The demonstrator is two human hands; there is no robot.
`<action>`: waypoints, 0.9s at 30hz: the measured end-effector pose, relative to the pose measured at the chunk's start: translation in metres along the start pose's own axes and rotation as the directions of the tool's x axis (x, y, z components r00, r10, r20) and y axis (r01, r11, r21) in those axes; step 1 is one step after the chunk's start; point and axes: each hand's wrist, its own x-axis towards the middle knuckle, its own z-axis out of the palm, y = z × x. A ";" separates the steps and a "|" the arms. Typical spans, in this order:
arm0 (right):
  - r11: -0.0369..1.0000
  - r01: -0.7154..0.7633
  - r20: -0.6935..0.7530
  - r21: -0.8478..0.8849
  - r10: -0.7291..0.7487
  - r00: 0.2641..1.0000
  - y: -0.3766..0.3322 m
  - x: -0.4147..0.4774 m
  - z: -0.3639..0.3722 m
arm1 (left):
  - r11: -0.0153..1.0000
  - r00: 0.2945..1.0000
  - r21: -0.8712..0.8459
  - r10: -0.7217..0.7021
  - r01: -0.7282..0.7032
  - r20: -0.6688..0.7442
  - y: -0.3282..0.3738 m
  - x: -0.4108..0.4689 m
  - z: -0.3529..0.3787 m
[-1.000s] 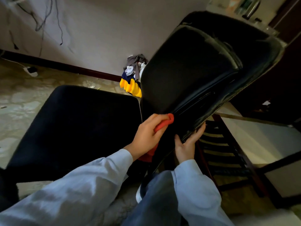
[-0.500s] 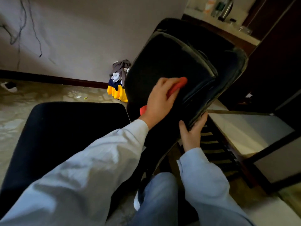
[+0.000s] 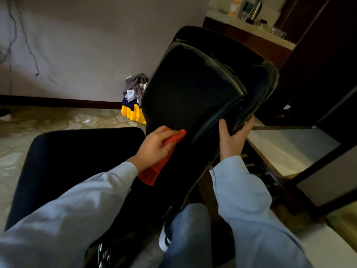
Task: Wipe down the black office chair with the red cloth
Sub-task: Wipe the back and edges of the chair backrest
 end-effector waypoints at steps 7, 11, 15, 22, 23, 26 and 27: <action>1.000 0.028 -0.020 0.004 -0.028 0.999 -0.021 0.025 -0.005 | 0.998 0.979 0.009 0.056 -0.056 -0.196 0.064 0.095 -0.012; 0.998 0.056 -0.032 0.024 -0.055 0.998 -0.027 0.037 -0.008 | 0.991 0.966 0.089 0.123 -0.105 -0.228 0.083 0.141 -0.002; 0.995 0.044 -0.035 0.088 -0.041 0.999 -0.029 0.043 -0.002 | 0.982 0.960 0.053 -0.163 0.179 -0.227 0.067 0.174 0.015; 0.992 0.068 -0.047 0.108 -0.063 0.997 -0.020 0.047 0.000 | 0.991 0.973 -0.030 -0.133 0.130 -0.187 0.071 0.155 0.030; 0.991 0.082 -0.051 0.107 -0.077 0.996 -0.018 0.048 0.000 | 0.996 0.978 -0.023 -0.087 0.084 -0.191 0.074 0.148 0.030; 0.987 0.119 -0.059 0.110 -0.113 0.992 -0.015 0.050 0.002 | 0.995 0.981 0.013 0.096 -0.095 -0.170 0.085 0.121 0.034; 0.986 0.129 -0.057 0.110 -0.123 0.991 -0.015 0.050 0.002 | 0.987 0.976 0.015 0.158 -0.157 -0.152 0.088 0.112 0.034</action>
